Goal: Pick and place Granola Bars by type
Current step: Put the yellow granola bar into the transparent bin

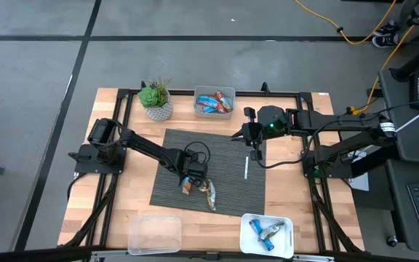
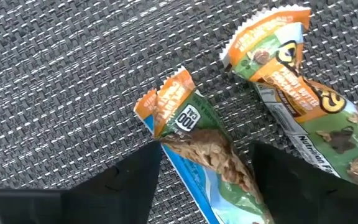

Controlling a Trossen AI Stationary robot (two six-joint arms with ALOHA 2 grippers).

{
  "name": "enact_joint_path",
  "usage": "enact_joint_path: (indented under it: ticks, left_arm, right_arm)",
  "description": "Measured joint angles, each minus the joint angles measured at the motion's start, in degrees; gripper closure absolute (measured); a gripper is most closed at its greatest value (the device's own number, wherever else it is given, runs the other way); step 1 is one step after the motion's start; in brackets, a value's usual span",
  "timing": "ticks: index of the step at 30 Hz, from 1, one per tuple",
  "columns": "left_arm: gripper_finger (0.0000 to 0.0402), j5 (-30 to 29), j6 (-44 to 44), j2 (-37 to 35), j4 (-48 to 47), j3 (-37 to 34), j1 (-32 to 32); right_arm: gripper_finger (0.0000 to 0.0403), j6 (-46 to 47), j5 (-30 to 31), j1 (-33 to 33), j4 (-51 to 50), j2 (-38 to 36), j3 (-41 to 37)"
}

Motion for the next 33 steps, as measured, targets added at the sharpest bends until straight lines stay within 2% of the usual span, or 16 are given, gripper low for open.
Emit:
enact_joint_path:
  ticks: [3, 8, 11, 15, 20, 25, 33]
  left_arm:
    - [0.0197, -0.02, -0.74, 0.0, -0.36, -0.04, 0.02]
    - [0.0284, 0.57, -1.39, 0.04, -0.14, 0.43, -0.38]
    - [0.0335, 1.11, -1.59, 0.09, -0.32, 1.51, -0.83]
    - [0.0388, 1.46, -1.59, 0.09, -2.64, 4.1, -1.23]
    - [0.0388, 1.29, 0.81, 0.07, -10.56, 9.85, -1.33]
    - [0.039, -1.49, 4.32, 0.04, -20.19, 17.79, -1.33]
    - [0.039, -4.41, 9.04, 0.02, -35.8, 32.86, -2.8]
  right_arm:
    - [0.0357, 0.03, 0.02, -0.02, 0.04, 0.0, 0.0]
    - [0.0357, 0.0, 0.02, -0.12, 1.25, -0.11, -0.86]
    - [0.0357, 1.05, 0.01, -0.72, 4.8, -2.3, -5.15]
    - [0.0357, 2.87, 0.15, -0.76, 12.76, -8.74, -13.68]
    - [0.0357, 4.91, 0.14, -0.73, 21.11, -19.8, -24.06]
    - [0.0357, 7.62, 0.11, -0.74, 26.42, -32.0, -33.85]
    - [0.0357, 13.75, -1.61, -0.74, 28.57, -50.09, -46.79]
